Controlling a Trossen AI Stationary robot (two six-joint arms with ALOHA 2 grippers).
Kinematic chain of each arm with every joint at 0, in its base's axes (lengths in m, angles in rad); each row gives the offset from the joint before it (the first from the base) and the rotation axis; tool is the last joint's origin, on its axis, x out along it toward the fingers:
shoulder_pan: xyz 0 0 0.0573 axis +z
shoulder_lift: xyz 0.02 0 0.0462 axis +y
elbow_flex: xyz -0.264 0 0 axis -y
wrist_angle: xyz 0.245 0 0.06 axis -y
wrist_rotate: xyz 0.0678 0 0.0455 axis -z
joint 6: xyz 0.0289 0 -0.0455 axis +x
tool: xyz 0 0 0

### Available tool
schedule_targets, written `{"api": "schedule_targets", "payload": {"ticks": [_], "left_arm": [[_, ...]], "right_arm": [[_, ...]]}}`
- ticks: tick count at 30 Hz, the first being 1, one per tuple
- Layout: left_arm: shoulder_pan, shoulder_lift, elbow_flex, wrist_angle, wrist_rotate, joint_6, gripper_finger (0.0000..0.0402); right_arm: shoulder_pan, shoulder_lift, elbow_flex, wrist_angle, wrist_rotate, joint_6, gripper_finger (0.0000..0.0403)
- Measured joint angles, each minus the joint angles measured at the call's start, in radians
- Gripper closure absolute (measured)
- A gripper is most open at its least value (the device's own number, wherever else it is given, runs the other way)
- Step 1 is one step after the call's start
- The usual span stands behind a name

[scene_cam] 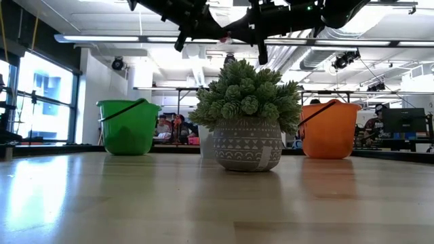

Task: Sort candy
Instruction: Put the transparent candy into the orange bucket

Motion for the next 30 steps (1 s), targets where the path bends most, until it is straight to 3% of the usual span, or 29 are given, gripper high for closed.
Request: {"api": "schedule_targets", "payload": {"ticks": [17,24,30], "left_arm": [[0.001,0.001,0.000,-0.079,-0.001,0.081,0.0328],[0.002,-0.006,0.000,-0.142,-0.001,0.080,0.0326],[0.001,-0.007,0.000,-0.221,-0.001,0.069,0.0326]], "right_arm": [[-0.066,-0.034,0.001,-0.071,-0.003,-0.033,0.0402],[-0.137,-0.126,0.000,-0.296,-0.002,-0.079,0.0402],[-0.214,-0.259,0.000,-0.719,0.056,-0.119,0.0402]]}}
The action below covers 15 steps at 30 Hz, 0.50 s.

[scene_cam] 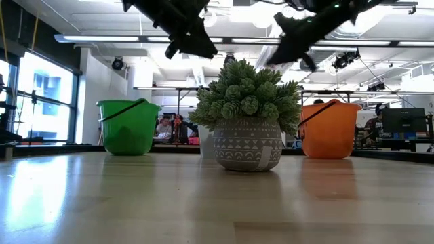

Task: Sort candy
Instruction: Put the transparent candy into the orange bucket

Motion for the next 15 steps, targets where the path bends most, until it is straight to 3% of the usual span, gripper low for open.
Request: {"api": "schedule_targets", "payload": {"ticks": [7,11,15], "left_arm": [[0.000,0.000,0.000,-0.068,0.001,-0.043,0.0326],[0.000,0.000,0.000,-0.066,0.001,-0.044,0.0326],[-0.001,0.000,0.000,-0.063,-0.018,-0.084,0.0326]], "right_arm": [[-0.096,-0.184,0.000,-0.451,0.177,0.004,0.0403],[-0.142,-0.226,0.000,-0.631,0.204,0.023,0.0400],[-0.167,-0.219,0.000,-0.715,0.204,0.016,0.0369]]}}
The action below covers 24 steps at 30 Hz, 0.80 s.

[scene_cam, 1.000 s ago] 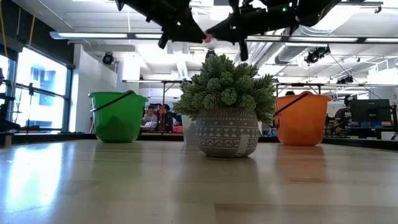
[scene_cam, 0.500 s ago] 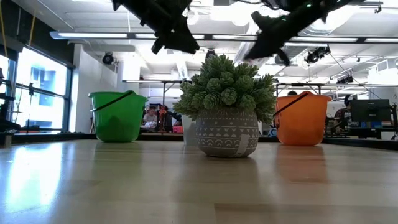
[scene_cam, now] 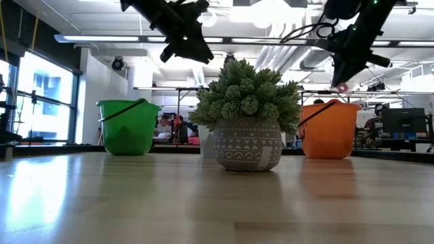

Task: Sort candy
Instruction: Put the transparent candy into the orange bucket, then put the red candy into the green bucket

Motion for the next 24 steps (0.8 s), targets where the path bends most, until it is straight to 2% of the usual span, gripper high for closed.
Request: {"api": "schedule_targets", "payload": {"ticks": [6,11,14,16,18,21,24], "left_arm": [[0.001,0.000,0.000,0.000,-0.001,-0.003,0.0326],[0.000,0.000,0.000,-0.008,0.004,-0.010,0.0326],[0.001,-0.001,0.000,-0.061,0.139,-0.048,0.0326],[0.000,-0.001,0.000,-0.147,0.272,-0.073,0.0326],[-0.003,-0.001,0.000,-0.262,0.350,-0.093,0.0326],[-0.002,-0.001,0.000,-0.439,0.403,-0.044,0.0326],[-0.023,-0.001,0.000,-0.612,0.413,0.000,0.0326]], "right_arm": [[-0.013,0.005,0.000,0.032,0.031,-0.061,0.0288],[-0.013,0.005,0.000,0.065,0.077,-0.102,0.0242],[-0.013,0.005,0.000,0.087,-0.033,-0.007,0.0230],[-0.010,0.005,0.000,0.108,-0.150,0.047,0.0230],[0.003,0.006,0.000,0.134,-0.240,0.053,0.0231],[0.040,0.006,0.000,0.181,-0.272,0.074,0.0235],[0.091,0.006,0.000,0.230,-0.276,0.121,0.0238]]}}
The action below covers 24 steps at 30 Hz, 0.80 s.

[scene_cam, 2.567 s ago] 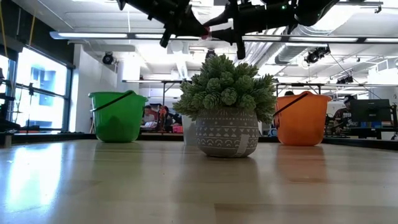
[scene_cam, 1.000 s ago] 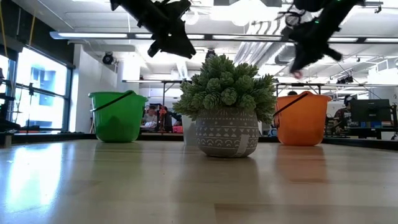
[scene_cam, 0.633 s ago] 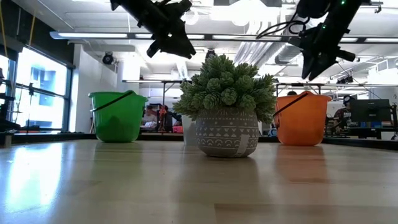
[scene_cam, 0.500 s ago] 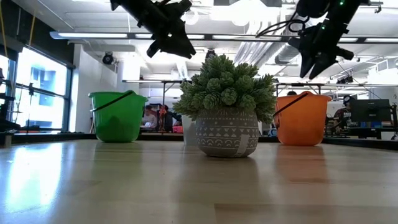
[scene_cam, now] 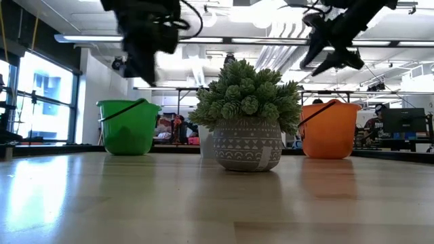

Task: Sort candy
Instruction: Put the red candy into the green bucket

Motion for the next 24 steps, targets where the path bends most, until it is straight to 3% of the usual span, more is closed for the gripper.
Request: {"api": "schedule_targets", "payload": {"ticks": [5,13,19,24], "left_arm": [[-0.105,0.000,-0.019,-0.185,0.000,0.031,0.0326],[-0.390,0.000,-0.095,-0.204,0.000,-0.145,0.0326],[-0.643,0.000,-0.104,-0.069,-0.022,-0.476,0.0326],[-0.816,0.000,-0.104,0.049,-0.181,-0.855,0.0326]], "right_arm": [[0.134,0.001,0.000,0.087,-0.011,0.067,0.0238],[0.383,0.001,0.000,0.123,0.067,0.152,0.0238],[0.561,0.001,0.000,0.098,0.106,0.196,0.0238],[0.689,0.001,0.000,0.097,0.143,0.245,0.0238]]}}
